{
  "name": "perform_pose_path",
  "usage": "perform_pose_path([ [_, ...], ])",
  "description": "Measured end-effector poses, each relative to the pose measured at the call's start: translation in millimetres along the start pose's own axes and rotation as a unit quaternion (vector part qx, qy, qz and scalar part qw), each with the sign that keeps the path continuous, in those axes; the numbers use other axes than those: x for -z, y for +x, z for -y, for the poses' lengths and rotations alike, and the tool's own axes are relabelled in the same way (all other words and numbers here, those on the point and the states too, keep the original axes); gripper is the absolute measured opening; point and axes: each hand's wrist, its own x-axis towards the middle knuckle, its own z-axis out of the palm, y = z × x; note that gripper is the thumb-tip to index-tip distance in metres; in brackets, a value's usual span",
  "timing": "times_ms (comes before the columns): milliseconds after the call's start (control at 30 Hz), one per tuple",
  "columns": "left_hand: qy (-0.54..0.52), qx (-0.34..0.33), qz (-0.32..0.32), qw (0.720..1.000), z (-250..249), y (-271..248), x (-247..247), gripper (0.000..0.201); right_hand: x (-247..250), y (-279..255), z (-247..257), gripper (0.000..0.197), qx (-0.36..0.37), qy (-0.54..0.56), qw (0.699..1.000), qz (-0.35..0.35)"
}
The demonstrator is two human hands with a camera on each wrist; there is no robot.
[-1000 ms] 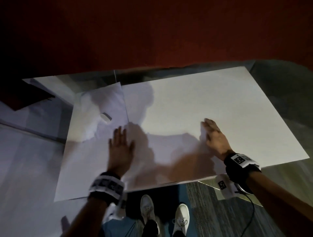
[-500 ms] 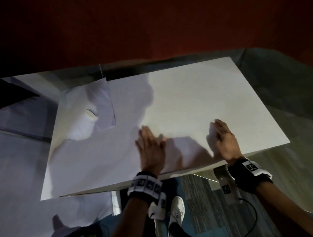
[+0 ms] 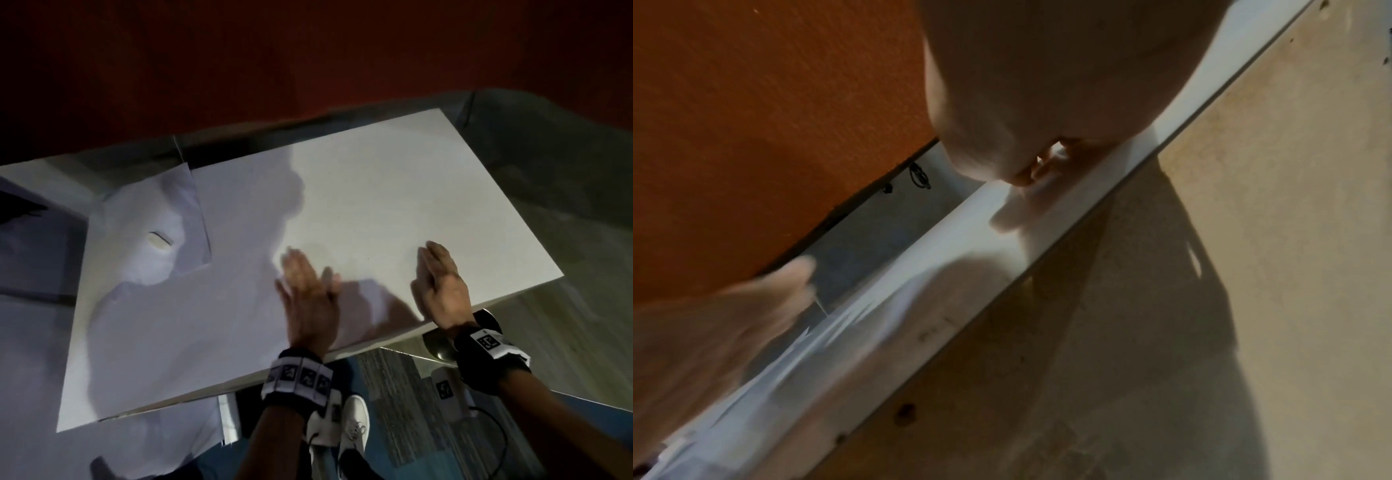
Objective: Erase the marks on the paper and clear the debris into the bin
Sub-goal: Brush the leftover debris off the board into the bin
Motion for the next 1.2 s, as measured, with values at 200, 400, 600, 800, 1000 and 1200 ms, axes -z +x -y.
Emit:
perform_pose_path([
  [200,-0.025,0.042,0.092,0.995,-41,-6,-18,0.073,2,-2,11,0.056,-0.015,0.009,1.000,-0.007],
  [400,-0.045,-0.099,0.110,0.988,-70,33,-15,0.084,8,0,15,0.065,-0.007,0.006,1.000,0.001],
  [600,0.014,0.060,0.038,0.997,-23,11,-22,0.073,29,11,-13,0.065,-0.055,-0.033,0.998,0.010],
  [800,0.037,-0.195,0.186,0.962,-114,26,-47,0.070,32,10,-18,0.065,-0.023,-0.047,0.999,0.009],
  [1000,0.042,0.047,0.005,0.998,24,61,12,0.058,38,7,-17,0.071,-0.036,-0.005,0.999,-0.011],
  [1200,0.028,0.032,0.112,0.993,-27,97,-14,0.090,29,5,-12,0.071,-0.046,0.018,0.998,-0.041],
])
